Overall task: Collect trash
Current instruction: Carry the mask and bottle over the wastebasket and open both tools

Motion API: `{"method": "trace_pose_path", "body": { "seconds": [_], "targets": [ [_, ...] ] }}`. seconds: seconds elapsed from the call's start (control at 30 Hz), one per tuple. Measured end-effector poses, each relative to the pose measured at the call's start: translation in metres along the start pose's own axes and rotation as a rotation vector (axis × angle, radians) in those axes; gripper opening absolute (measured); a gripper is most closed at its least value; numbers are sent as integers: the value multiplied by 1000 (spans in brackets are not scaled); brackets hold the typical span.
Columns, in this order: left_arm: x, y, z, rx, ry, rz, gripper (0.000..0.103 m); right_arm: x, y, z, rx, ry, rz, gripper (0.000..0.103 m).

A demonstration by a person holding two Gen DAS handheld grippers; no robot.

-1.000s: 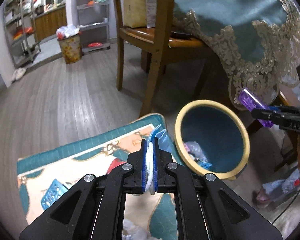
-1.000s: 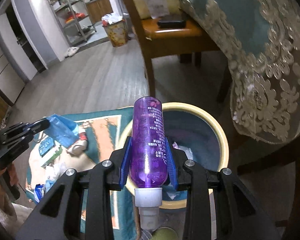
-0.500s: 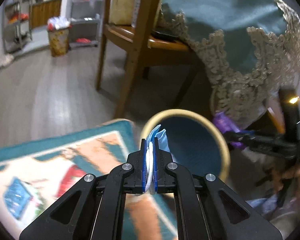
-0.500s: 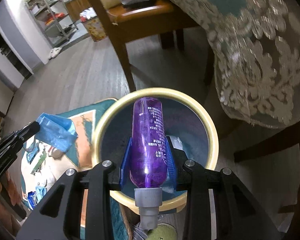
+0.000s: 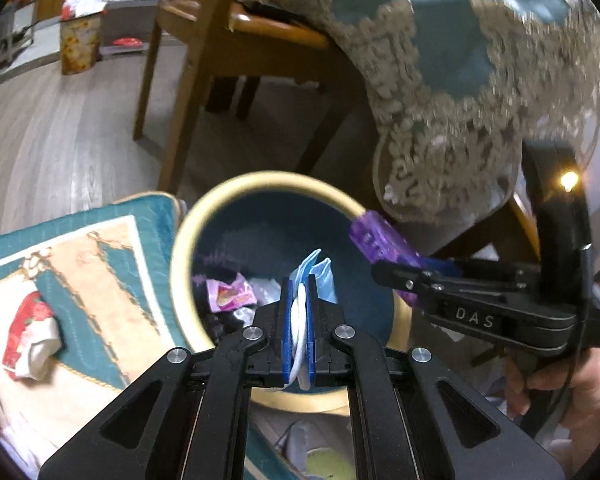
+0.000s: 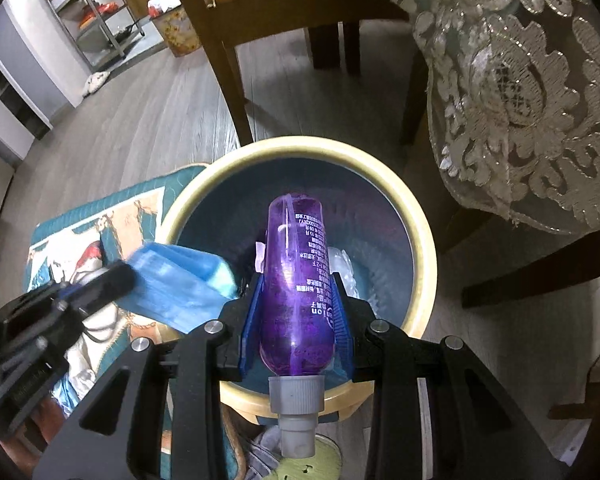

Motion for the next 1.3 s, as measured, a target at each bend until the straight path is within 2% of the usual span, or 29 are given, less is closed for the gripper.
{"method": "trace_pose_path", "body": {
  "seconds": [0.07, 0.13, 0.2, 0.27, 0.33, 0.47, 0.7, 0.87, 1.0, 1.13, 1.3],
  "targets": [
    [1, 8, -5, -21, 25, 22, 7, 0, 1, -1, 5, -9, -5, 32],
    [0, 12, -7, -36, 31, 40, 12, 2, 0, 1, 18, -8, -16, 34],
    [-4, 12, -8, -44, 23, 45, 18, 5, -4, 6, 47, 12, -26, 58],
    [-10, 8, -5, -30, 1, 55, 41, 8, -9, 11, 70, 37, -16, 60],
    [-14, 1, -1, -4, -15, 59, 54, 8, -11, 12, 74, 46, -11, 60],
    [-20, -6, 3, 14, -20, 81, 66, 4, -10, 11, 71, 31, -9, 63],
    [-22, -26, 9, 37, 22, 130, 72, -7, -18, 16, 94, 19, -2, 71],
    [-25, -55, 10, 41, 114, 221, 77, -25, -30, 20, 130, -21, 10, 81],
    [-35, -90, 13, 76, 140, 276, 80, -46, -48, 23, 179, -48, 57, 89],
    [-45, -124, 14, 80, 179, 360, 80, -67, -63, 21, 204, -79, 90, 89],
    [-55, -167, 6, 80, 154, 412, 80, -99, -95, 11, 241, -116, 173, 92]
  ]
}}
Point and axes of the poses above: each gripper's, at about its wrist camera, not at the fingertips, and y roughly the way its jaws point, x to its right, z to its top, the point moved 9 cm from there along y, roughly the way its jaws point, and after that the axes turned 15 degrees about -z, right-handed, at the moved point
